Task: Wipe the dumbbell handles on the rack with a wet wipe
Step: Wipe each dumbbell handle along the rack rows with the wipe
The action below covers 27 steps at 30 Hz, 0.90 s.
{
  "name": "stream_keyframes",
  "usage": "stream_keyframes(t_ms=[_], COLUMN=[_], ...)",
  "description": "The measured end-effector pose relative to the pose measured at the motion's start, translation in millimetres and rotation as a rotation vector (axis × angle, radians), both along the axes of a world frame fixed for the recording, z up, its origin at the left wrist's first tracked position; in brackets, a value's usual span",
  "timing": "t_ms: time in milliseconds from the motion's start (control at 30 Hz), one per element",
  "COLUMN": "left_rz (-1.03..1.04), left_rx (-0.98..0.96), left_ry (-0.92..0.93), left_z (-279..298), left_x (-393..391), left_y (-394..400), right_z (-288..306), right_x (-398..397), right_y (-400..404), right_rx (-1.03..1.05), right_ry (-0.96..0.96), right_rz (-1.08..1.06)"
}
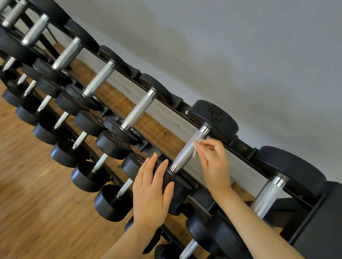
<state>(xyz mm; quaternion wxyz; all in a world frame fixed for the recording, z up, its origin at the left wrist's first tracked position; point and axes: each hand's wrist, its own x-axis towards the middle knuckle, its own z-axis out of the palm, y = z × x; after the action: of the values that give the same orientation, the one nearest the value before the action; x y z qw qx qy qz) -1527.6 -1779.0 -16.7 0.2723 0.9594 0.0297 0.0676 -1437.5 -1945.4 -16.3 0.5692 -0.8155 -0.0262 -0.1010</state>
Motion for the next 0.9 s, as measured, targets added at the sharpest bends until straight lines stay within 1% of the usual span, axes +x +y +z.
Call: stream_keyframes(t_ms=[67, 167, 233, 333, 433, 500, 567, 633, 667, 767, 833, 867, 900], left_rz=[0.002, 0.003, 0.005, 0.015, 0.023, 0.02, 0.02, 0.016, 0.014, 0.017, 0.021, 0.022, 0.023], left_rx=[0.0, 0.002, 0.003, 0.006, 0.0, 0.002, 0.011, 0.017, 0.017, 0.025, 0.022, 0.023, 0.025], left_ry=[0.003, 0.002, 0.005, 0.013, 0.016, 0.013, 0.006, 0.003, 0.004, 0.009, 0.007, 0.006, 0.007], left_z=[0.7, 1.0, 1.4, 2.1, 3.6, 4.2, 4.2, 3.5, 3.6, 4.1, 4.9, 5.2, 5.4], left_x=[0.0, -0.2, -0.2, -0.1, -0.4, -0.8, 0.3, 0.2, 0.3, -0.2, -0.4, -0.2, 0.1], left_y=[-0.4, -0.7, -0.9, -1.9, -2.9, -2.9, -2.7, -2.7, -2.7, -2.6, -3.3, -4.0, -4.5], right_z=[-0.3, 13.5, 15.6, 10.5, 10.3, 10.5, 12.2, 9.9, 8.1, 0.4, -2.6, -5.8, -7.0], right_x=[-1.7, -7.3, -7.2, -6.7, -11.3, -12.0, -9.7, -5.6, -4.9, -8.7, -13.6, -13.0, -11.1], right_y=[0.0, 2.8, 2.7, 2.4, 1.9, 1.0, 1.6, 1.3, 0.9, 1.2, 1.0, 0.1, -0.1], right_rx=[0.071, 0.27, 0.326, 0.254, 0.303, 0.277, 0.288, 0.215, 0.141, -0.014, -0.131, -0.166, -0.158], right_ry=[0.062, 0.197, 0.228, 0.181, 0.213, 0.2, 0.19, 0.121, 0.092, 0.08, -0.014, -0.082, -0.112], right_rz=[0.054, 0.163, 0.145, 0.122, 0.159, 0.169, 0.125, 0.046, 0.023, 0.057, 0.093, 0.089, 0.061])
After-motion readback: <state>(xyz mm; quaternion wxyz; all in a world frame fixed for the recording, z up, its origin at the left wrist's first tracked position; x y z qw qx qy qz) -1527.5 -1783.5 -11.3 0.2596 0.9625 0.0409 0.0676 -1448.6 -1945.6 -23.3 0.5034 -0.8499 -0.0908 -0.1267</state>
